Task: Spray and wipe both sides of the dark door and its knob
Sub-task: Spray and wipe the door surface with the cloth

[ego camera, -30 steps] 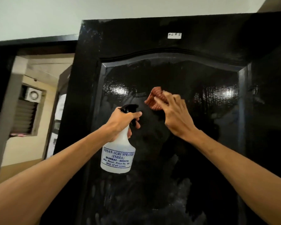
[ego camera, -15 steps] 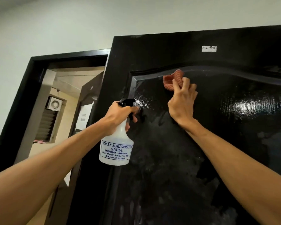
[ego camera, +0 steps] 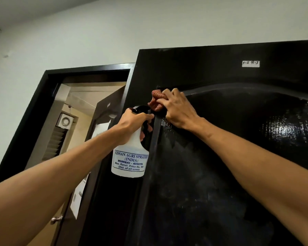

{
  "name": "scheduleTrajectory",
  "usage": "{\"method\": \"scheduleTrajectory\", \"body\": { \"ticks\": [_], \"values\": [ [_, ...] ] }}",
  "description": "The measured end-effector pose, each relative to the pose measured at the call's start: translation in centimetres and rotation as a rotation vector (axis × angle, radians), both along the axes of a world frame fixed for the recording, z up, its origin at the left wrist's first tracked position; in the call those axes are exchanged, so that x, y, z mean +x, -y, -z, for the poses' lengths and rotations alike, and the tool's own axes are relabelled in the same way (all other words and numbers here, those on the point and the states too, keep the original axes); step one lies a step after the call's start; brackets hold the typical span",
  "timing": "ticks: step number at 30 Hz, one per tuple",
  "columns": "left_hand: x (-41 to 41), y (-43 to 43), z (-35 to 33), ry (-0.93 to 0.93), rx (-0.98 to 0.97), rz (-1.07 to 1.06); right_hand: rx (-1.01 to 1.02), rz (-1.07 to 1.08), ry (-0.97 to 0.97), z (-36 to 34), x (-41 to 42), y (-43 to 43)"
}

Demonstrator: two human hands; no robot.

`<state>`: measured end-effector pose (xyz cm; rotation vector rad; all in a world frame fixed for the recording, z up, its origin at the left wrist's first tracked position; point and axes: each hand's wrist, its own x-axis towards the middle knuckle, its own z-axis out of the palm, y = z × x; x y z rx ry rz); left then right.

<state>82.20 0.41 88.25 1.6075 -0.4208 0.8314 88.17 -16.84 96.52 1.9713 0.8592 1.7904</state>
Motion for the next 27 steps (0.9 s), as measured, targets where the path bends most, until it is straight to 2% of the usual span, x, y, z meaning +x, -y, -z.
{"method": "scheduleTrajectory", "body": {
  "ticks": [3,7,8,12,15,17,20,22,27],
  "values": [
    [0.2,-0.6,-0.7,-0.002,0.014,-0.001,0.199,0.005,0.045,-1.1,0.0,0.0],
    [0.2,-1.1,-1.5,0.034,-0.001,-0.006,0.040,0.007,0.007,-0.1,-0.5,-2.1],
    [0.2,-0.7,-1.8,0.040,0.000,0.008,0.059,0.006,0.011,-0.7,-0.7,-1.2],
    [0.1,0.6,-2.7,0.034,0.029,0.017,0.353,-0.059,0.082,-2.3,-0.8,4.7],
    [-0.2,1.8,-3.3,0.046,0.069,0.043,0.440,-0.048,0.122,-1.8,-0.9,7.4],
    [-0.2,2.7,-4.1,0.049,0.071,0.050,0.406,-0.054,0.091,-2.6,-1.2,6.9],
    [-0.1,3.7,-5.1,0.066,0.044,0.054,0.162,0.009,0.010,-3.1,-1.8,5.0],
    [-0.1,6.2,-5.8,0.088,0.051,0.075,0.123,0.038,0.004,-3.6,-2.4,7.7],
    [0.0,9.5,-6.7,0.054,0.043,0.100,0.445,0.016,0.096,-5.1,-3.1,17.0]
  ]
}}
